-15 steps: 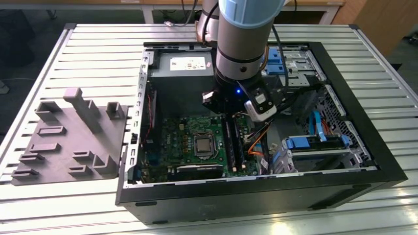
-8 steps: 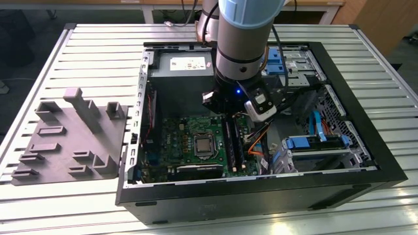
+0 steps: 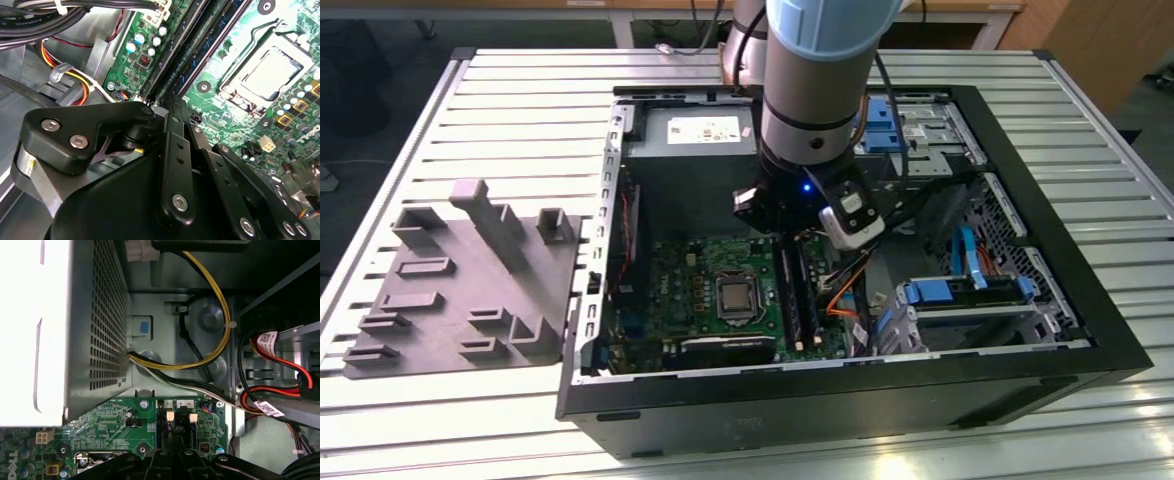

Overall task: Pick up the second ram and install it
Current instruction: 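Press down the second ram until it locks into place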

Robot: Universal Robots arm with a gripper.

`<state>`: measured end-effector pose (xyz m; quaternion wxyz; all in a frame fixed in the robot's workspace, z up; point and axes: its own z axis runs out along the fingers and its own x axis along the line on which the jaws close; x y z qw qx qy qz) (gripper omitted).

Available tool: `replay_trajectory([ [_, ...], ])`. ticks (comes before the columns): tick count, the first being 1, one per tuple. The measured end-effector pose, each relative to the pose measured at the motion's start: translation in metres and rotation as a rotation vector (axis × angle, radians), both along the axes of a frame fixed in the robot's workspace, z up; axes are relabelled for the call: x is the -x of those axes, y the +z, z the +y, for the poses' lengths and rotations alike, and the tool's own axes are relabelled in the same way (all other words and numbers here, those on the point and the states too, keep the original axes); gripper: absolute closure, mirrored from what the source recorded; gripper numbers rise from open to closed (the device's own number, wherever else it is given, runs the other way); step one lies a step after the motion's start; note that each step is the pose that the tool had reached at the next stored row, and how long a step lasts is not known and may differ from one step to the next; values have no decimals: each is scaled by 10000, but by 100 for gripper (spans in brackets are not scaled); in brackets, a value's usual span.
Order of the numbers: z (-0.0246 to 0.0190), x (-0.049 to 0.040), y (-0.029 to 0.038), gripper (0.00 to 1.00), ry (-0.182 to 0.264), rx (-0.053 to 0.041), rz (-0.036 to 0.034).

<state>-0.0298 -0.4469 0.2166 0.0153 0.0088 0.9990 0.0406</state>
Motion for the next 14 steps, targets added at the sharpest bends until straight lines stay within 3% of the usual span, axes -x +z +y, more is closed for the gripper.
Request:
replay_trajectory([
  [14, 0, 0, -4, 89, -1, -4, -2],
])
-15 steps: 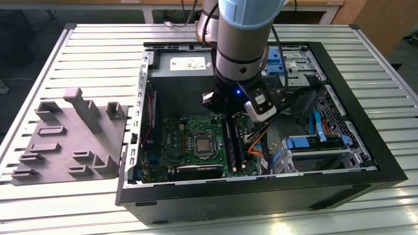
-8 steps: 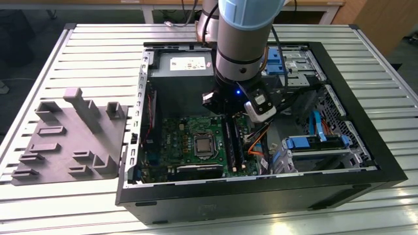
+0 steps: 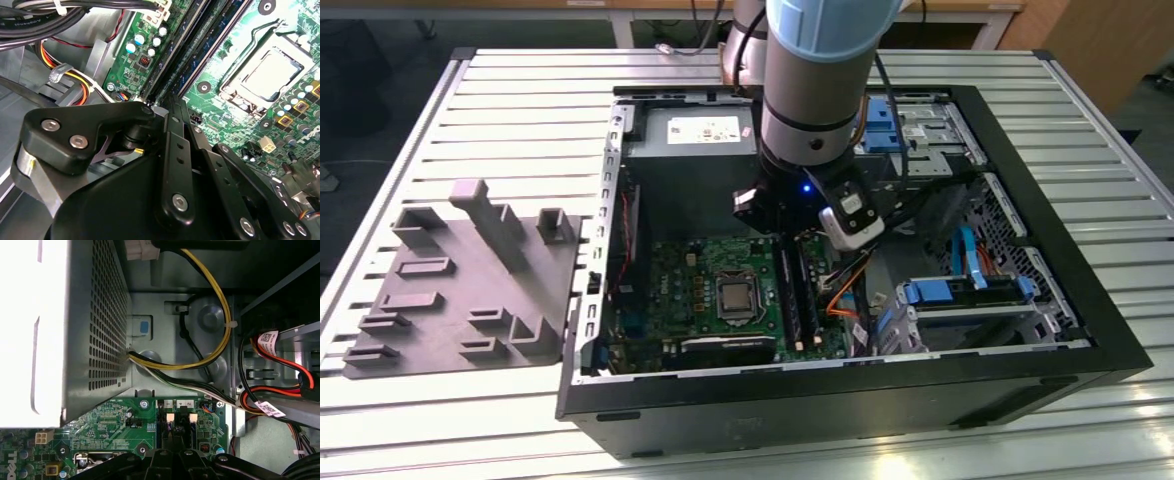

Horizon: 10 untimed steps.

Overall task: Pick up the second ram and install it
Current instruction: 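Press down the second ram until it locks into place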

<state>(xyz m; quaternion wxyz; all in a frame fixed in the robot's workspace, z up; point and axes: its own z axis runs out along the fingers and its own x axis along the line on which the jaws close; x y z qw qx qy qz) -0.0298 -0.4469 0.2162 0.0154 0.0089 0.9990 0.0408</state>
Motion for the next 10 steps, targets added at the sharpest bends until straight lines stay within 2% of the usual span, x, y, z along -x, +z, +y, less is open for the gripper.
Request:
replay_trajectory([
  [10, 0, 0, 125, 89, 1, 7, 2],
])
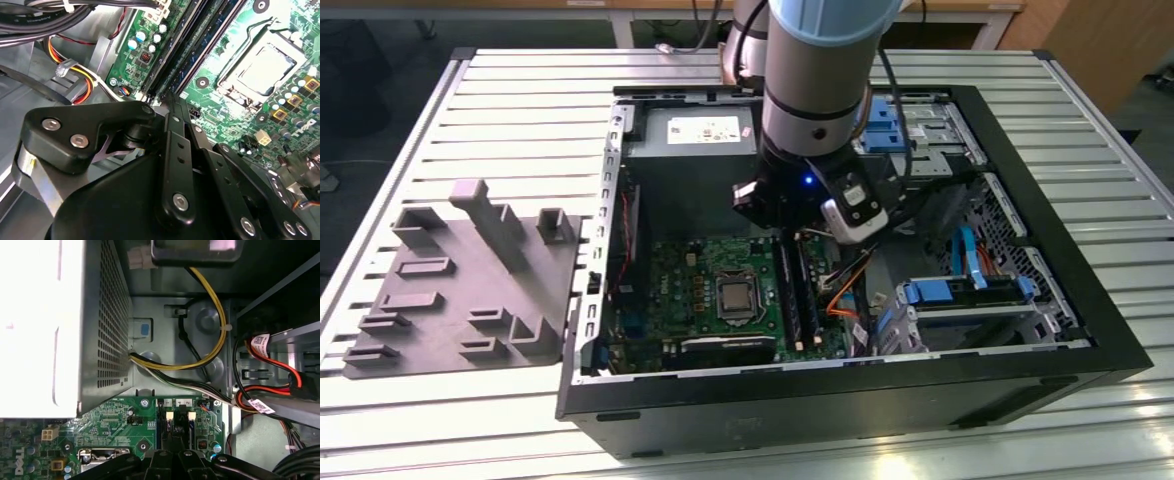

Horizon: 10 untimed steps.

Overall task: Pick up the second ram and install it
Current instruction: 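Press down the second ram until it locks into place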

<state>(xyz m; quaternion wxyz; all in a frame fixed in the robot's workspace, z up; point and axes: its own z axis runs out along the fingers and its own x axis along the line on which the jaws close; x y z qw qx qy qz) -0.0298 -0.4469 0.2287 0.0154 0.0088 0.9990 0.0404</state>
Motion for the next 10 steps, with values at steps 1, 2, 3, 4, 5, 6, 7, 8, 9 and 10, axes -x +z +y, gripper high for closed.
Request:
replay_trajectory([
  [1, 0, 0, 12, 89, 0, 1, 0],
  [2, 0, 0, 24, 89, 0, 1, 0],
  [3, 0, 0, 36, 89, 0, 1, -1],
  [4, 0, 0, 46, 89, -1, 1, -1],
  [5, 0, 0, 55, 89, 0, 1, 0],
  [6, 0, 0, 64, 89, -1, 1, 0],
  [7, 0, 0, 68, 89, 0, 0, 0],
  [8, 0, 0, 68, 89, 0, -2, -1],
  [9, 0, 0, 68, 89, 0, -1, -2],
  [10, 0, 0, 70, 89, -1, 3, 0],
])
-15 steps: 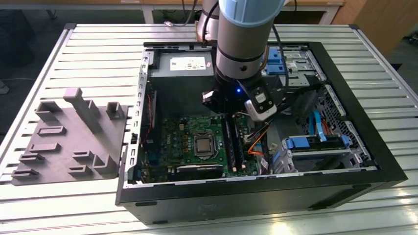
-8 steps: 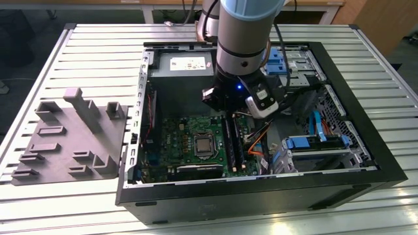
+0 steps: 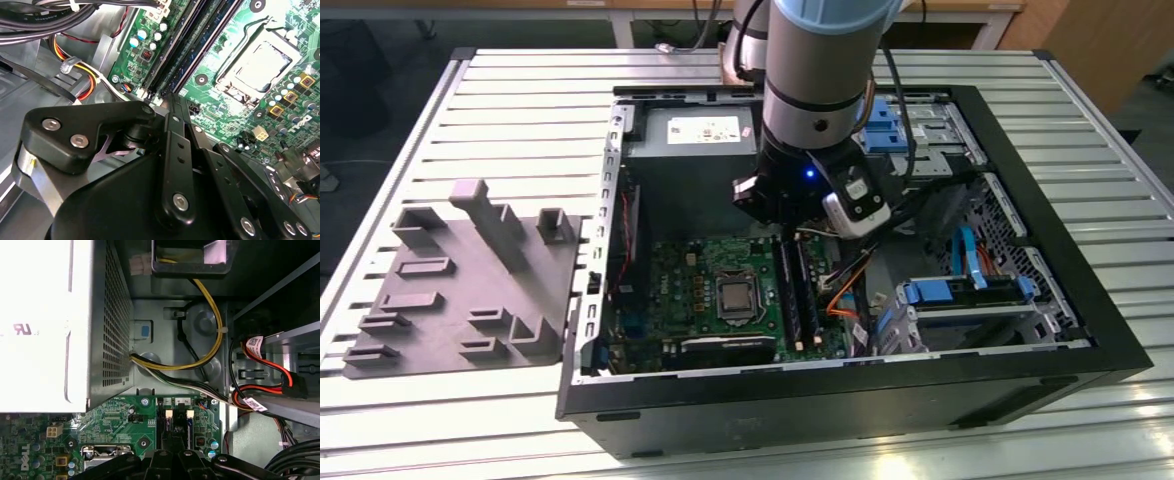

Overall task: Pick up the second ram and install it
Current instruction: 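Press down the second ram until it locks into place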

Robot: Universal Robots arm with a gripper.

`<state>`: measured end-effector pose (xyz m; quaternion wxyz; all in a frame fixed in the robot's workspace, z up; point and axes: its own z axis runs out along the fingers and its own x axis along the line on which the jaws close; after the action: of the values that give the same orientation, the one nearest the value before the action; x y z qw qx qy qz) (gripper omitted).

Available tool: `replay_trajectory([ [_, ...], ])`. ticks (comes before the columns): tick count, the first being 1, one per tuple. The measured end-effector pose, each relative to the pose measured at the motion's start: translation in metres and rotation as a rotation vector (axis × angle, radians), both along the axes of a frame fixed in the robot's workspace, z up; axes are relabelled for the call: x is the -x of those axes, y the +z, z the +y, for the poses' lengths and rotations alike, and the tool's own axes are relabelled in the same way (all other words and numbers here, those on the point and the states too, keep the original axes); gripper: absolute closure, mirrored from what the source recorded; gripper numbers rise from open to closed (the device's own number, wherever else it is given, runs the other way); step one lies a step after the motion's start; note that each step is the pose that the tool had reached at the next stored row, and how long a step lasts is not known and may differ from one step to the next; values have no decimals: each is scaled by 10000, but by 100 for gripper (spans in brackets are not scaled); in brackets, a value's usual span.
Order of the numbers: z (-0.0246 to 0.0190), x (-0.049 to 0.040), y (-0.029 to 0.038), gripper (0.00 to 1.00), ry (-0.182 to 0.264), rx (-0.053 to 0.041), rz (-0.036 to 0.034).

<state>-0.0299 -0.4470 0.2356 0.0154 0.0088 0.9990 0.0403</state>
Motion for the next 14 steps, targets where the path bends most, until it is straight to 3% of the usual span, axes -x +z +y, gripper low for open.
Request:
replay_trajectory([
  [11, -21, 0, 0, 89, 1, 1, 0],
  [13, -99, 0, 0, 89, 11, 1, -1],
  [14, -101, 0, 0, 89, 11, 1, 0],
])
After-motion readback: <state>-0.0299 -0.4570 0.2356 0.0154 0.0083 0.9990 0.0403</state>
